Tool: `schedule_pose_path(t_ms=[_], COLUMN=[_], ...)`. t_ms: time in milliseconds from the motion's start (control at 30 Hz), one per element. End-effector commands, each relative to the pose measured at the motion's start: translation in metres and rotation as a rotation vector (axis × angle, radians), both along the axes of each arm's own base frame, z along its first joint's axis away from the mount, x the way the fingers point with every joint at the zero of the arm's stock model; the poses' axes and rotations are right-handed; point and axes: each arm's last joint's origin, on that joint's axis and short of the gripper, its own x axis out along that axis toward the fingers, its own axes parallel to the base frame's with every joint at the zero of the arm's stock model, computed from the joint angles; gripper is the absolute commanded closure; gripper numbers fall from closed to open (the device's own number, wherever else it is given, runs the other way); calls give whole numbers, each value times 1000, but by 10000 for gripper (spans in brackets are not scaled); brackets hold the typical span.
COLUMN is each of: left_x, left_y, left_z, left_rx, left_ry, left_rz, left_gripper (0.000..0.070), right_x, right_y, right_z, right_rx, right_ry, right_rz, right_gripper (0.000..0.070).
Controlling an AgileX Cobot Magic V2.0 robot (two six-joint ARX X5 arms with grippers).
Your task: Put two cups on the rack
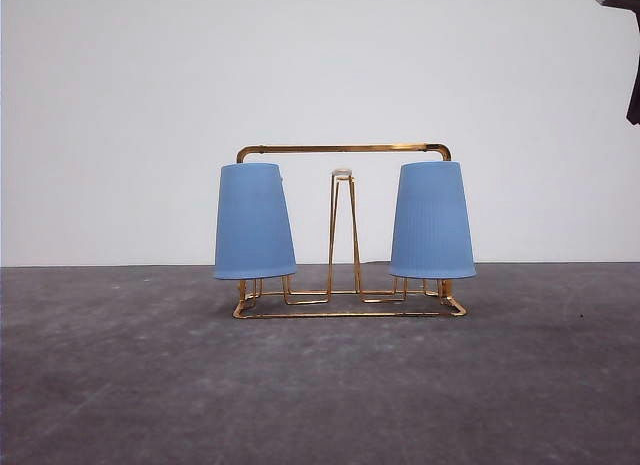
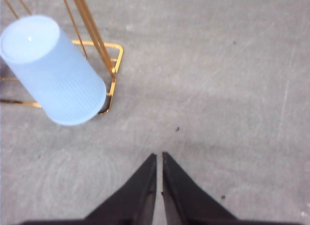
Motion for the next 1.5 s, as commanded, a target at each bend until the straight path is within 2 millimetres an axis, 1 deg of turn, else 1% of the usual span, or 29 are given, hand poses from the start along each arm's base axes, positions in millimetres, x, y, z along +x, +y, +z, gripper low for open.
schedule_pose_path(t_ms=[0,167,233,333,433,500,567,733,867,1033,1133,1467], left_x=[1,1,1,1,1,1,1,1,1,1,1,1], left_y=[0,0,0,0,0,0,0,0,0,0,0,0], left_z=[-6,-6,-6,-6,-6,-6,-6,-6,-6,-6,-6,-5], left_rx=[0,0,0,0,0,0,0,0,0,0,0,0], left_ry=[19,19,19,19,19,19,19,19,19,19,19,19], left_rz=[2,2,2,2,2,2,2,2,2,2,2,2], left_gripper=[677,677,677,677,677,677,677,677,677,677,677,677], right_x=[3,5,2,-8,-23,-36,-50,-82,-97,-106,-111,-110], right_y=[0,1,-3,-6,-10,-13,-16,-18,-19,-19,-19,-20], right_z=[5,8,7,1,-10,-21,-37,-80,-110,-137,-143,-142], right_rx=[10,6,-56,-81,-86,-80,-75,-68,-65,-58,-64,-77], right_ry=[-28,-64,-89,-131,-220,-295,-369,-464,-503,-552,-523,-534], right_rz=[-9,-1,6,-3,-34,-49,-63,-71,-73,-76,-76,-104], right_gripper=[683,683,683,683,683,683,683,683,683,683,683,683])
